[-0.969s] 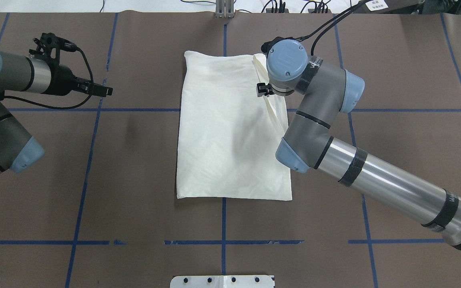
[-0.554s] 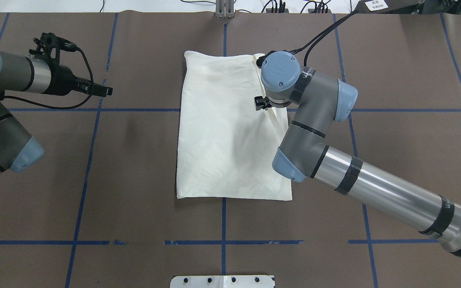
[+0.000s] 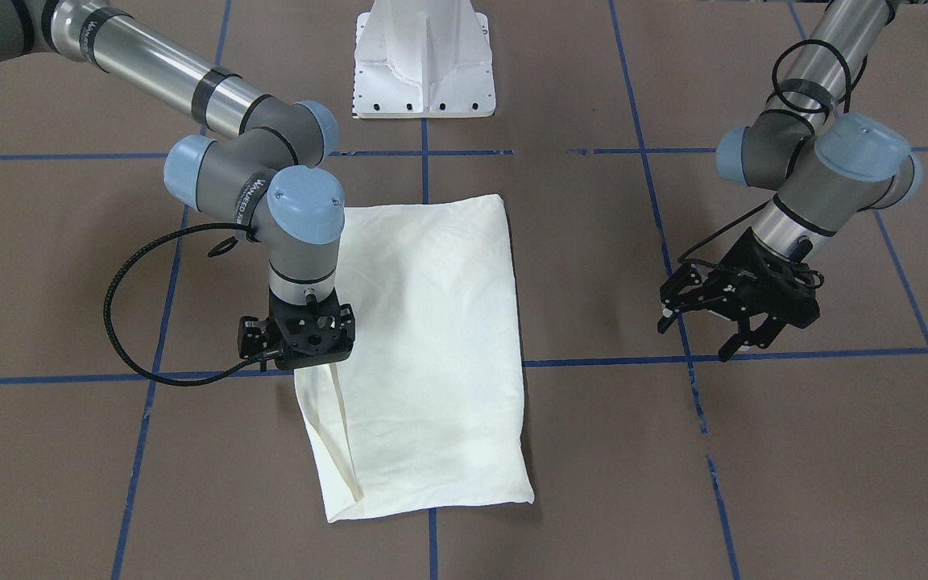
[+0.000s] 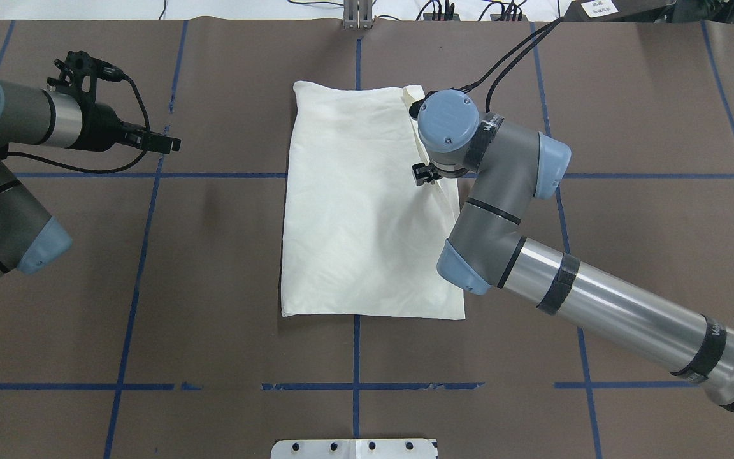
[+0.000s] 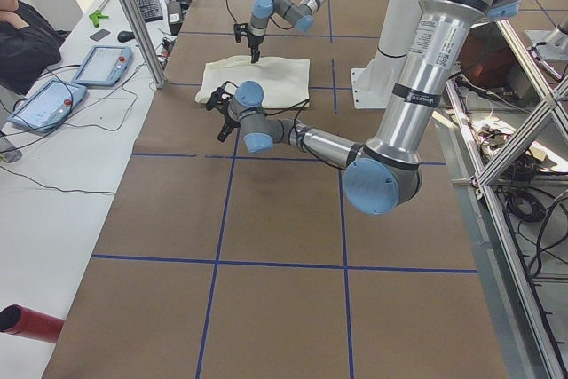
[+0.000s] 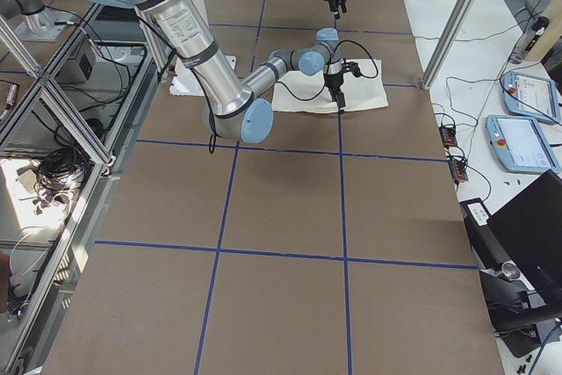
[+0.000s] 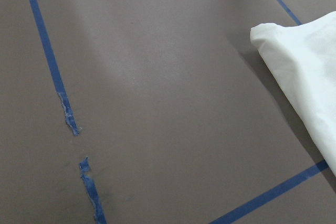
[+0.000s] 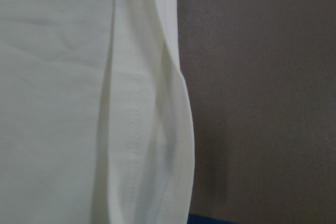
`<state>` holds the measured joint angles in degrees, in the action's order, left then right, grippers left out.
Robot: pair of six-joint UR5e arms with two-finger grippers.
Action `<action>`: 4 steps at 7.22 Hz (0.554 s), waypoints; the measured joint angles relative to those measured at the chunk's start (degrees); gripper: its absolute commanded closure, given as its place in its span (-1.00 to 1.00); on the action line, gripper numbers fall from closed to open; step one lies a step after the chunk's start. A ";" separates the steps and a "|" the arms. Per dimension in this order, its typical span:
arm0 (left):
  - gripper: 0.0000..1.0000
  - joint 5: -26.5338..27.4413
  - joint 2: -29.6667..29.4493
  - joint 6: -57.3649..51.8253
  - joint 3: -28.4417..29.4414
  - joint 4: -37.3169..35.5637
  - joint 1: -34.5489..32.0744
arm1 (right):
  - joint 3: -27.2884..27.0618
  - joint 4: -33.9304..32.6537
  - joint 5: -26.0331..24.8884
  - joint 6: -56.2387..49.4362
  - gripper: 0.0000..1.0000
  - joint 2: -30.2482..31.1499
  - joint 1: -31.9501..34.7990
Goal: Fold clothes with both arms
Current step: 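Raise the right gripper away from the folded shirt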
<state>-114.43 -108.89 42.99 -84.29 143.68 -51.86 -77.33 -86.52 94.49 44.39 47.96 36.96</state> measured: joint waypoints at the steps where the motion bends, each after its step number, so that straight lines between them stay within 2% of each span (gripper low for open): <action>1: -1.00 0.00 -0.12 0.04 0.00 -0.04 0.00 | 0.05 0.08 -0.06 -1.97 -1.00 0.77 0.67; 4: -1.00 0.00 -0.50 0.20 0.00 -0.13 0.00 | 0.08 0.90 0.06 -7.46 -1.00 3.77 3.42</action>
<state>-114.43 -109.38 43.20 -84.29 143.55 -51.86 -77.25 -85.62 94.55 36.93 51.73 40.38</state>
